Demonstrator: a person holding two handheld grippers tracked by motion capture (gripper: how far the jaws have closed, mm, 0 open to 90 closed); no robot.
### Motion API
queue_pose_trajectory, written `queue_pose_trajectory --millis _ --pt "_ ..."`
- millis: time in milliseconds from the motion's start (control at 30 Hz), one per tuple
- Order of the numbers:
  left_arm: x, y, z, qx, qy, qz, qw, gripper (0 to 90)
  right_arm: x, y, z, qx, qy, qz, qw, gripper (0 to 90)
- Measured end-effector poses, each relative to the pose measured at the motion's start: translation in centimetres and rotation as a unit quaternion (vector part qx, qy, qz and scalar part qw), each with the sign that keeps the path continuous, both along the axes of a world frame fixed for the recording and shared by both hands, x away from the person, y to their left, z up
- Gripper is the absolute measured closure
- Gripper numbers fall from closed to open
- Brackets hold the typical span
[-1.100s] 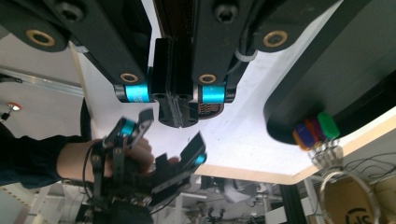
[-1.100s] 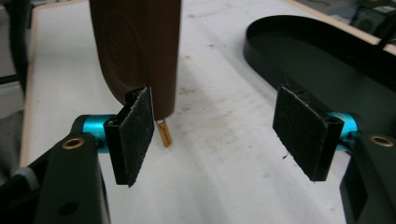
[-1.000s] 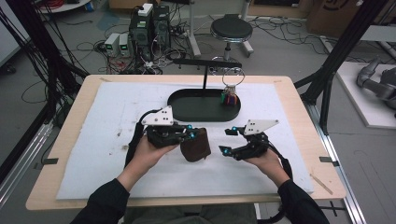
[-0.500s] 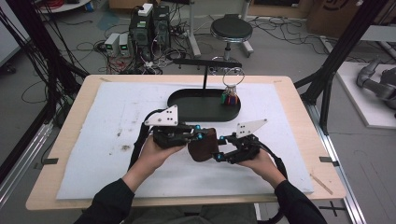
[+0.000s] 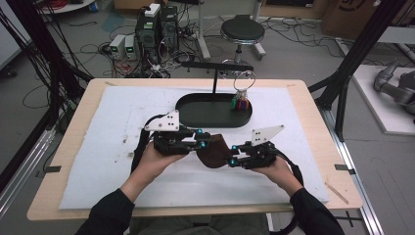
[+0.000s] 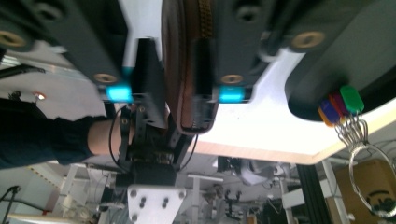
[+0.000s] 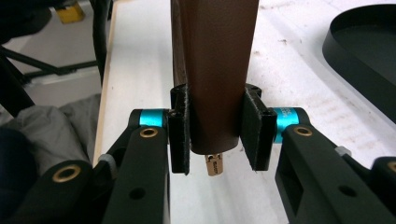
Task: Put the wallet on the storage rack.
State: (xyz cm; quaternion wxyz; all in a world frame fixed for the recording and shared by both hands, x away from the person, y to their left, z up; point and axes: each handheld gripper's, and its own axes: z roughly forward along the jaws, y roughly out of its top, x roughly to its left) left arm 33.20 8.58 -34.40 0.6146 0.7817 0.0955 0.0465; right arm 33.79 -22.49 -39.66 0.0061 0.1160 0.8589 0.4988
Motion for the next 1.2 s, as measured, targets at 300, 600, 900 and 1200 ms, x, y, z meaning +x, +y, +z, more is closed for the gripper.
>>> queue_pose_trajectory --millis 300,600,900,1200 --pt "0.2 0.9 -0.8 0.065 0.024 0.008 0.9976 36.5 -0.3 0.3 0.6 -0.026 -0.01 0.01 0.9996 68.5" --pt "0.9 0.1 -1.4 0.087 0.039 -0.023 0.9951 34.8 -0.4 1.0 0.4 -0.046 -0.013 0.03 0.9984 68.5" --pt "0.8 -0.3 -1.9 0.081 0.036 -0.049 0.9949 62.8 -0.4 0.7 0.7 -0.039 -0.017 0.027 0.9987 67.5" --pt "0.7 1.1 -2.3 0.003 0.045 -0.025 0.9987 66.2 -0.3 -0.9 2.0 0.025 -0.038 -0.017 0.9988 58.9"
